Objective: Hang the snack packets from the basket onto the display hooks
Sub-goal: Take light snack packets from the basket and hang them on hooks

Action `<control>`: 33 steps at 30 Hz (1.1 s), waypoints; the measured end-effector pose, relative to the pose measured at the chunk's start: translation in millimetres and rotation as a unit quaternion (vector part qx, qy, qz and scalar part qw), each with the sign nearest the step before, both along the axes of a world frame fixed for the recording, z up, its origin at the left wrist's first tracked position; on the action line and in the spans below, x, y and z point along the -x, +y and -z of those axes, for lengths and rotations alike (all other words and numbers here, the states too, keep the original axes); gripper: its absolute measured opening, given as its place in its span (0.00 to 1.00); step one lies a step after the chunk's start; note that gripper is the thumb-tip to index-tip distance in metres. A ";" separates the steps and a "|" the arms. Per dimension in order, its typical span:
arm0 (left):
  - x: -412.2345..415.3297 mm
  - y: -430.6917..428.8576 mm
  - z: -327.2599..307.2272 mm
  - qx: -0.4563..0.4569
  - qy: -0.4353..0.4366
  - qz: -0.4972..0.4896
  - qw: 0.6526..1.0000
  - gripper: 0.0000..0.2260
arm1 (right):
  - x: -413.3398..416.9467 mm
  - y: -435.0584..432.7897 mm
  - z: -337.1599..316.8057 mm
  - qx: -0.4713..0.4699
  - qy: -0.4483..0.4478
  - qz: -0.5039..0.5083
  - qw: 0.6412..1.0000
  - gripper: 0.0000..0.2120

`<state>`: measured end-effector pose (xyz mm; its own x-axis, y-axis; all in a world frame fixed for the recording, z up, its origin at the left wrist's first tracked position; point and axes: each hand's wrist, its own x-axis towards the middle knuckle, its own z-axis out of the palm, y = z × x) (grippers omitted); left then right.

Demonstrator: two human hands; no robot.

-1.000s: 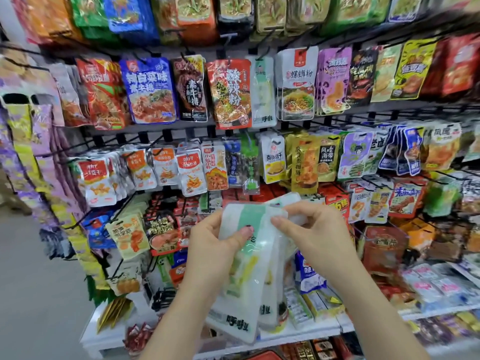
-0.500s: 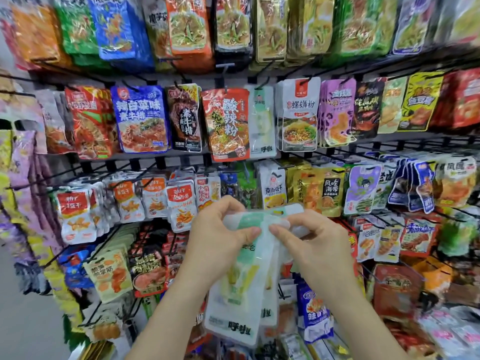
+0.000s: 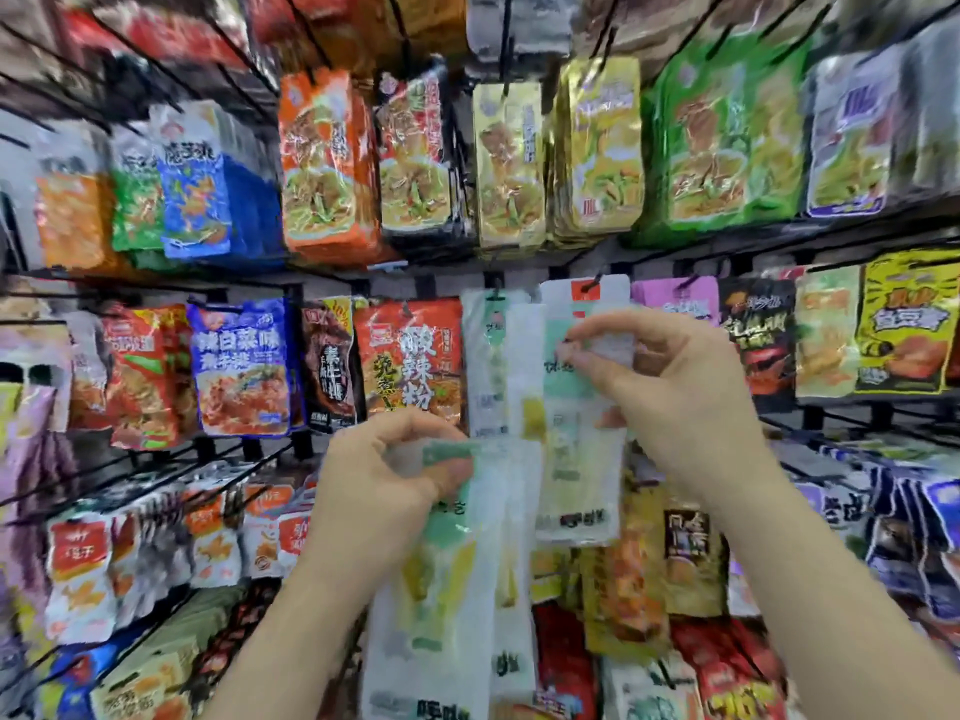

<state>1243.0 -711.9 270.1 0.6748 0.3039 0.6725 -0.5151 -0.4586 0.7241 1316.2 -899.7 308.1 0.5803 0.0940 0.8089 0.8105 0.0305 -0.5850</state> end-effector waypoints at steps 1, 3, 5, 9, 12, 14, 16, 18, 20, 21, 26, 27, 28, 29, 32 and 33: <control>-3.6 -1.6 -6.9 -0.004 -0.008 -0.001 1.000 0.14 | -9.6 3.8 -8.4 -0.003 0.008 -0.018 1.000 0.07; -10.3 -2.6 -20.6 -0.022 -0.023 -0.008 0.999 0.15 | -28.0 13.7 -21.6 0.007 0.021 -0.044 0.999 0.08; -16.4 -1.7 -33.1 -0.045 -0.033 -0.021 0.998 0.15 | -43.1 25.9 -30.1 0.025 0.023 -0.062 0.998 0.08; -30.3 -0.8 -56.6 -0.099 -0.019 -0.040 0.994 0.20 | -66.1 48.4 -40.4 0.025 0.020 -0.078 0.996 0.12; -45.1 -1.7 -70.1 -0.104 0.036 -0.010 0.994 0.29 | -78.7 56.9 -43.3 0.029 0.035 -0.070 0.997 0.10; -56.4 1.0 -76.0 -0.131 0.067 -0.016 0.989 0.33 | -86.6 60.0 -41.7 0.028 0.053 -0.069 0.996 0.12; -66.3 4.4 -79.4 -0.161 0.094 -0.021 0.982 0.35 | -92.5 62.2 -38.4 0.028 0.066 -0.079 0.994 0.13; -75.2 6.8 -79.7 -0.174 0.118 -0.020 0.977 0.38 | -96.0 63.0 -36.8 0.038 0.072 -0.083 0.993 0.13; -81.7 7.7 -78.8 -0.176 0.131 -0.021 0.975 0.40 | -98.0 63.1 -37.6 0.042 0.079 -0.089 0.992 0.12; -84.8 8.3 -78.2 -0.176 0.135 -0.022 0.975 0.40 | -99.2 63.3 -37.5 0.042 0.080 -0.091 0.992 0.12; -94.8 9.5 -74.6 -0.177 0.149 -0.014 0.973 0.42 | -102.8 63.7 -35.0 0.121 0.037 -0.033 0.991 0.16; -95.6 9.9 -73.9 -0.172 0.148 -0.011 0.974 0.42 | -102.6 62.9 -34.4 0.142 0.026 -0.019 0.989 0.17; -96.0 10.2 -73.4 -0.166 0.149 -0.007 0.975 0.42 | -102.0 61.4 -34.5 0.156 0.017 -0.008 0.988 0.18; -96.1 10.4 -72.9 -0.161 0.148 -0.004 0.976 0.41 | -102.0 60.0 -34.8 0.168 0.006 0.003 0.986 0.19; -95.4 10.7 -71.8 -0.167 0.138 -0.001 0.976 0.39 | -100.6 55.4 -37.7 0.245 -0.040 0.071 0.966 0.23; -95.4 10.8 -71.8 -0.169 0.138 -0.003 0.976 0.39 | -99.9 53.7 -39.1 0.284 -0.054 0.110 0.951 0.25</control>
<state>1338.4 -701.1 341.9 0.8437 0.1000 0.5274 -0.3185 -0.6975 0.6418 1416.1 -846.0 347.2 0.5529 0.4204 0.7194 0.8171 -0.4428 -0.3692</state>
